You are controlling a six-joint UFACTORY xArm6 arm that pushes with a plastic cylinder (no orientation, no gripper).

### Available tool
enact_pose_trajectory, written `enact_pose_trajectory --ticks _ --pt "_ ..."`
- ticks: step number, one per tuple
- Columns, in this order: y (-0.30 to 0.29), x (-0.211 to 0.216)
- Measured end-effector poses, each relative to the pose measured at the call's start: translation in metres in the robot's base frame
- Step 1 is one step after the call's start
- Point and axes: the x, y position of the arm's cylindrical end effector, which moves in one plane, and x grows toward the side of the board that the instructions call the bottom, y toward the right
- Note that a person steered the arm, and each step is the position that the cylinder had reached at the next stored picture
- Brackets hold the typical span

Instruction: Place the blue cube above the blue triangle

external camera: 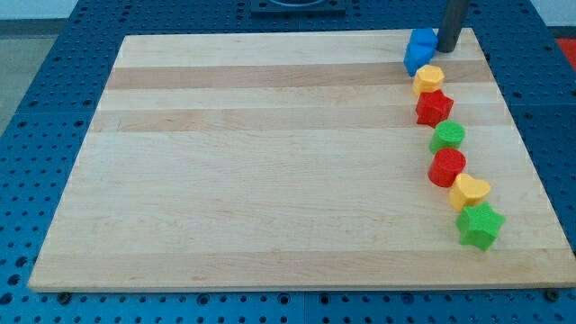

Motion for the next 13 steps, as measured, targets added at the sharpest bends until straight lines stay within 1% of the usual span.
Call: enact_pose_trajectory --ticks 5,8,13 --pt "-0.001 -0.002" --pt "-0.001 -0.016" --pt "-0.010 -0.016"
